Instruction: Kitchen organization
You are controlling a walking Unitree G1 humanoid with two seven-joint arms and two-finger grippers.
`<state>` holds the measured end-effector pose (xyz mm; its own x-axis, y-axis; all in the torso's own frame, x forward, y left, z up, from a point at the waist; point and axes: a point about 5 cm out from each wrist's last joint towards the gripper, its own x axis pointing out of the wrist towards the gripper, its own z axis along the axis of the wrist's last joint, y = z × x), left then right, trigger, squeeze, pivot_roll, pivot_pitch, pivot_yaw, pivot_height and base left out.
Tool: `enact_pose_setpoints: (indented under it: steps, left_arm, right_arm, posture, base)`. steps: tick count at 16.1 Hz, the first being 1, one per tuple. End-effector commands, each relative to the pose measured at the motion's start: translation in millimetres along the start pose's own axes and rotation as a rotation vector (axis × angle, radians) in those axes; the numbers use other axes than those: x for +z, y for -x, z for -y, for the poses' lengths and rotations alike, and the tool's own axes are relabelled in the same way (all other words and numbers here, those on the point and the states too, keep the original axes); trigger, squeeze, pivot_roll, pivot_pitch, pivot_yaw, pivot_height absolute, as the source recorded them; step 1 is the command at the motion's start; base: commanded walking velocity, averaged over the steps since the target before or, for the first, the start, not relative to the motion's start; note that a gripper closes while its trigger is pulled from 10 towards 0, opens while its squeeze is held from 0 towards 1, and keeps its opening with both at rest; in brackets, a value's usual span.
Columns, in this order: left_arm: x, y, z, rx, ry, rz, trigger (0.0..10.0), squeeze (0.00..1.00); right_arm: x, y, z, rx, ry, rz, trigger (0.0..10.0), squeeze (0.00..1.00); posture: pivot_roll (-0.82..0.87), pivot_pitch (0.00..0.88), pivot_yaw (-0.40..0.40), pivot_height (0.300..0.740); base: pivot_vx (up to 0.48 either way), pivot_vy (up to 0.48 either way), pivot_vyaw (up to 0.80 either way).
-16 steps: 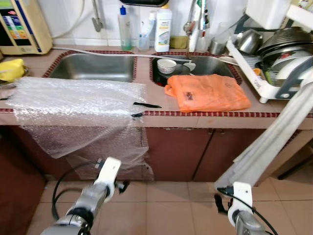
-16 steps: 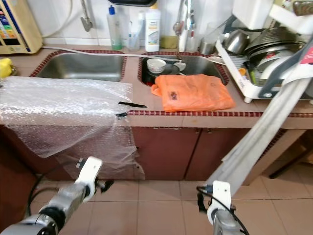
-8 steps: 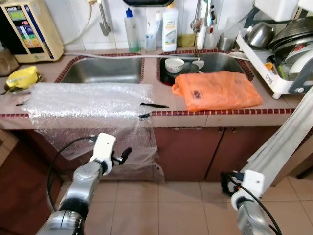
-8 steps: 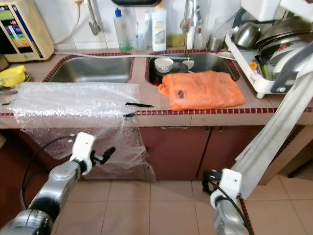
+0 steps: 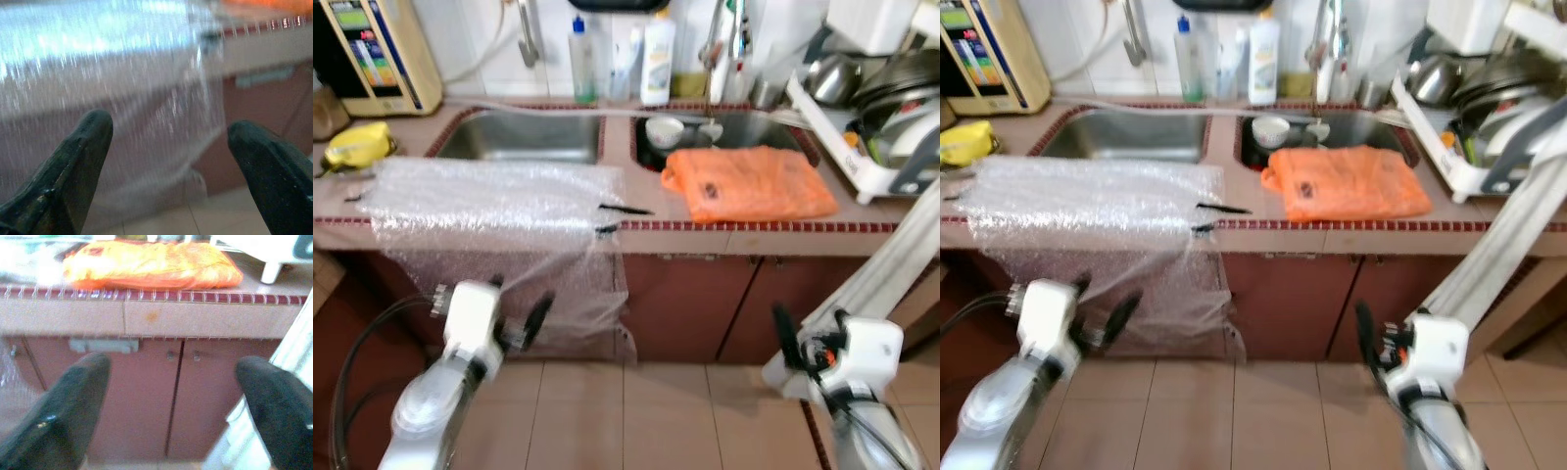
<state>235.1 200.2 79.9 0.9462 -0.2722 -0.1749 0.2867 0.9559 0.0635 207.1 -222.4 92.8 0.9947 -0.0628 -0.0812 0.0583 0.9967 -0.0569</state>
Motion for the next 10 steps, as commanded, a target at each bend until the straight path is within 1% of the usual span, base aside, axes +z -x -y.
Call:
enact_pose_setpoints:
  steps: [1,2,3,4,5,6,7,8,9,10]
  left_arm:
    - [7.1,6.6,0.7,-0.003,-0.018,0.002,10.0,0.00]
    - [-2.9,21.8,-2.6,0.031,-0.035,-0.049,10.0,0.00]
    - [-5.7,29.9,-4.8,0.059,-0.052,-0.059,10.0,0.00]
    - [-3.5,31.4,-5.6,0.067,-0.068,-0.057,10.0,0.00]
    - [1.3,31.8,-6.2,0.073,-0.101,-0.036,10.0,0.00]
    - [9.7,31.4,-7.3,0.095,-0.101,0.000,10.0,0.00]
    - [16.6,29.8,-9.4,0.131,-0.094,0.028,10.0,0.00]
    - [18.2,28.5,-9.9,0.131,-0.095,0.037,10.0,0.00]
    - [16.9,26.2,-10.9,0.134,-0.077,0.039,10.0,0.00]
    - [10.6,25.3,-6.6,0.108,-0.076,0.012,10.0,0.00]
  right_arm:
    - [7.8,5.5,-1.1,0.046,0.040,-0.033,10.0,0.00]
    - [8.3,11.7,6.2,0.064,0.049,-0.054,10.0,0.00]
    - [13.1,14.2,9.5,0.047,0.076,-0.040,10.0,0.00]
    - [16.7,15.5,9.6,0.037,0.085,-0.030,10.0,0.00]
    - [23.3,16.5,3.7,0.035,0.077,-0.003,10.0,0.00]
    - [29.4,19.0,-3.6,0.012,0.069,0.020,10.0,0.00]
    - [33.5,21.0,-8.7,-0.010,0.048,0.032,10.0,0.00]
    - [35.3,23.7,-10.7,-0.020,0.062,0.037,10.0,0.00]
    - [35.4,26.9,-13.2,-0.011,0.070,0.039,10.0,0.00]
    - [34.0,28.8,-13.9,0.003,0.081,0.034,10.0,0.00]
  posture:
    - [-0.01,0.029,0.026,0.740]
    - [-0.01,0.035,0.026,0.740]
    - [-0.01,0.044,0.015,0.740]
    - [-0.01,0.044,0.015,0.740]
    - [-0.01,0.047,0.005,0.740]
    - [-0.01,0.054,-0.017,0.740]
    - [-0.01,0.057,-0.021,0.740]
    - [-0.02,0.064,-0.019,0.740]
    - [-0.02,0.065,-0.018,0.740]
    - [-0.02,0.069,-0.018,0.740]
  base:
    - [0.000,0.000,0.00]
    - [0.000,0.000,0.00]
    - [0.000,0.000,0.00]
    - [0.000,0.000,0.00]
    - [0.000,0.000,0.00]
    - [0.000,0.000,0.00]
    - [0.000,0.000,0.00]
    - [0.000,0.000,0.00]
    - [0.000,0.000,0.00]
    - [0.000,0.000,0.00]
